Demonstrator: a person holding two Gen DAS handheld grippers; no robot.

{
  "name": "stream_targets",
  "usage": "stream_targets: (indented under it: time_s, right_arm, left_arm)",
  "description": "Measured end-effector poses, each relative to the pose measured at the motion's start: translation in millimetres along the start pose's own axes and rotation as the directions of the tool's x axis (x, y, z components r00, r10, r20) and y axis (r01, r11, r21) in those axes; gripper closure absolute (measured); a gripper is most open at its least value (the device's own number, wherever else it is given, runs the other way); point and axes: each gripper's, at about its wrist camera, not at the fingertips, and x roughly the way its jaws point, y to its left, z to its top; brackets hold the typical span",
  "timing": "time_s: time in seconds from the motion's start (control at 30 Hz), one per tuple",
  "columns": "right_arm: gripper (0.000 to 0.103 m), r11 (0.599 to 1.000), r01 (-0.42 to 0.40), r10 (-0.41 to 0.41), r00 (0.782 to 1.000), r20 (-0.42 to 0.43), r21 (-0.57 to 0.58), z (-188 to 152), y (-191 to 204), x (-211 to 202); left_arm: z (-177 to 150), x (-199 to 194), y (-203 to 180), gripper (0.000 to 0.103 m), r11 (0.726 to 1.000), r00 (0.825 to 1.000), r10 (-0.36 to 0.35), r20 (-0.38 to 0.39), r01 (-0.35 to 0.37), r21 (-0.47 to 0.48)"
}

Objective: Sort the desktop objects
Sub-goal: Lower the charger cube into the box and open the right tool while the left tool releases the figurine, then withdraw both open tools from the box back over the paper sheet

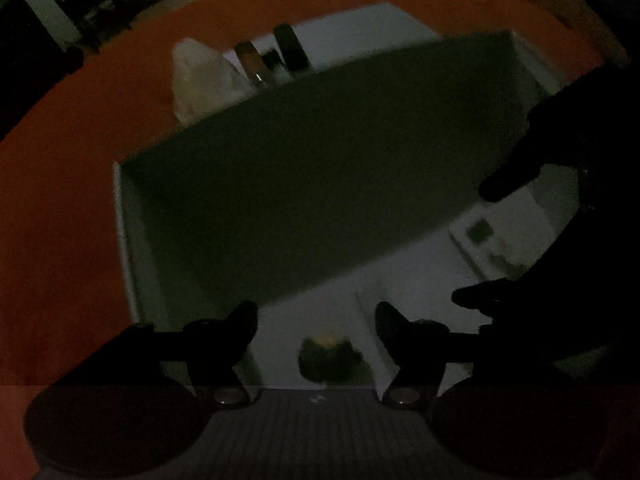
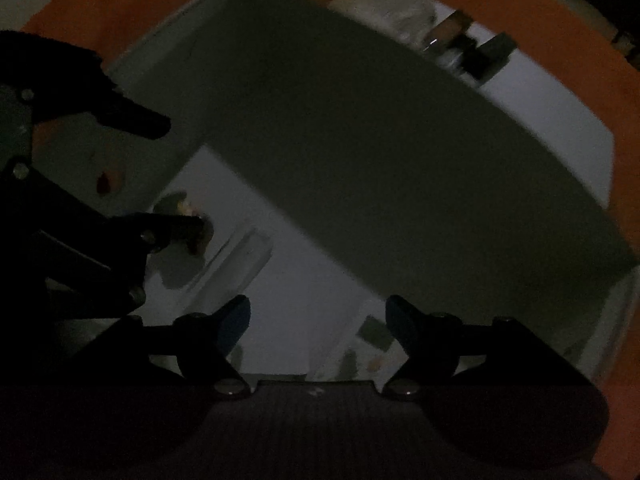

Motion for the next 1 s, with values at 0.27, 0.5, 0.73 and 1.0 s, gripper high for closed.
stream_targets:
  time_s: [0.27,0.5,0.73,1.0]
  right_arm:
    - [0.023,0.996,-0.001,-0.009,0.995,0.099,0.092,37,-4,-20]
    - [0.022,0.989,0.009,-0.037,0.982,0.183,0.149,69,-20,-56]
    - [0.020,0.979,0.006,-0.056,0.970,0.237,0.204,79,-37,-82]
    - [0.015,0.947,-0.074,-0.021,0.957,0.290,0.312,97,-64,-88]
  left_arm:
    - [34,-26,20,0.024,0.996,0.995,-0.018,0.101,0.027,-0.089]
    - [63,-45,34,0.022,0.992,0.982,0.005,0.186,0.019,-0.126]
    - [88,-53,55,0.021,0.985,0.970,0.051,0.236,-0.009,-0.175]
    - [107,-36,75,0.020,0.972,0.971,0.094,0.220,-0.042,-0.233]
